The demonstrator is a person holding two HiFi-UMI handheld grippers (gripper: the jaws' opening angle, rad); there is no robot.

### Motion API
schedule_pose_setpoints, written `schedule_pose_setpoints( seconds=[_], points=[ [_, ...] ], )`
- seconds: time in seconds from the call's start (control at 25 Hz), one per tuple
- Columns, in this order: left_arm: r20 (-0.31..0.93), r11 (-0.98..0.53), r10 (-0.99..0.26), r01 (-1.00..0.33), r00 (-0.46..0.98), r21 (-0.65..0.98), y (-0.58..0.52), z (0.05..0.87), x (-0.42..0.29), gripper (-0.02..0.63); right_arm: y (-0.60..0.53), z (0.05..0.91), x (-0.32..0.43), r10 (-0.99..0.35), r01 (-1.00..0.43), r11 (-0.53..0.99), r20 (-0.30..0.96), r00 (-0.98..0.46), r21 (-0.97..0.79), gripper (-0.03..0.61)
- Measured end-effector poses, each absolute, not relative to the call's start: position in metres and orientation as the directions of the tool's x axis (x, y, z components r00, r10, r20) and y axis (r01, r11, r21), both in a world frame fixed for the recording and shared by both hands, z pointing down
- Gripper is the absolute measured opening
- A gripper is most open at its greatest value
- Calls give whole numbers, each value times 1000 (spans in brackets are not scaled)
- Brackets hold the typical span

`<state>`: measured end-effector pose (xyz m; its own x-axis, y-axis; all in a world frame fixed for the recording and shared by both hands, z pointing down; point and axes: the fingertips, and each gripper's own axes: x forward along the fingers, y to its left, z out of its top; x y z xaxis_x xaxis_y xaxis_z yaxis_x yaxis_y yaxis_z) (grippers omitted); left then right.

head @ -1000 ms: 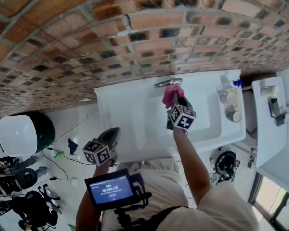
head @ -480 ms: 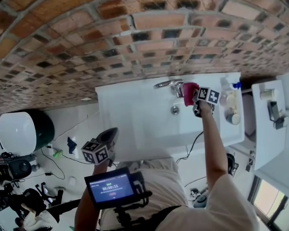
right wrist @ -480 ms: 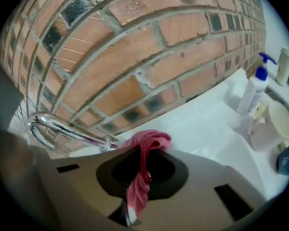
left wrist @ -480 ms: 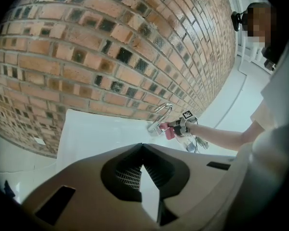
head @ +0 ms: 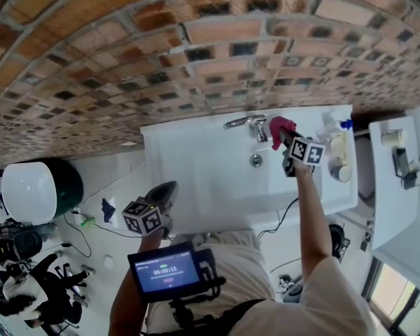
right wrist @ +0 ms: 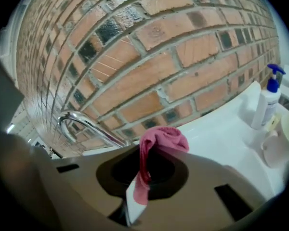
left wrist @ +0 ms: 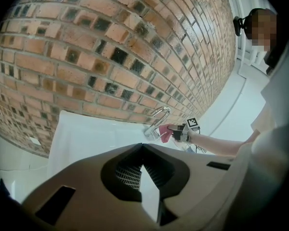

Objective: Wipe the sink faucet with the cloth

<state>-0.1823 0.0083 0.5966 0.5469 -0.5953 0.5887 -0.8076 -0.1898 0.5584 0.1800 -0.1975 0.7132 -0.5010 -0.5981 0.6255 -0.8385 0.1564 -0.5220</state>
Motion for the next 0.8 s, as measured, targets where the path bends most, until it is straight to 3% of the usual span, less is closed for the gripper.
schedule_pose_setpoints(
  seconds=[0.16, 0.32, 0.6, 0.8],
  points=[
    [587, -202, -598, -811, 546, 549, 4, 591, -178, -3, -191, 687, 142, -513, -764, 351, 571, -640, -541, 40],
    [591, -199, -596, -813, 544, 548, 6, 591, -173, -3, -181, 695, 110, -333, -693, 517, 627, -704, -503, 40],
    [603, -190, -594, -821, 533, 539, 15, 594, -168, -3, -180, 717, 98, -67, -573, 506, 633, -771, -644, 40],
    [610, -180, -594, -826, 525, 534, 20, 596, -165, -3, -173, 705, 91, 40, -490, 488, 579, -814, -723, 40]
  ],
)
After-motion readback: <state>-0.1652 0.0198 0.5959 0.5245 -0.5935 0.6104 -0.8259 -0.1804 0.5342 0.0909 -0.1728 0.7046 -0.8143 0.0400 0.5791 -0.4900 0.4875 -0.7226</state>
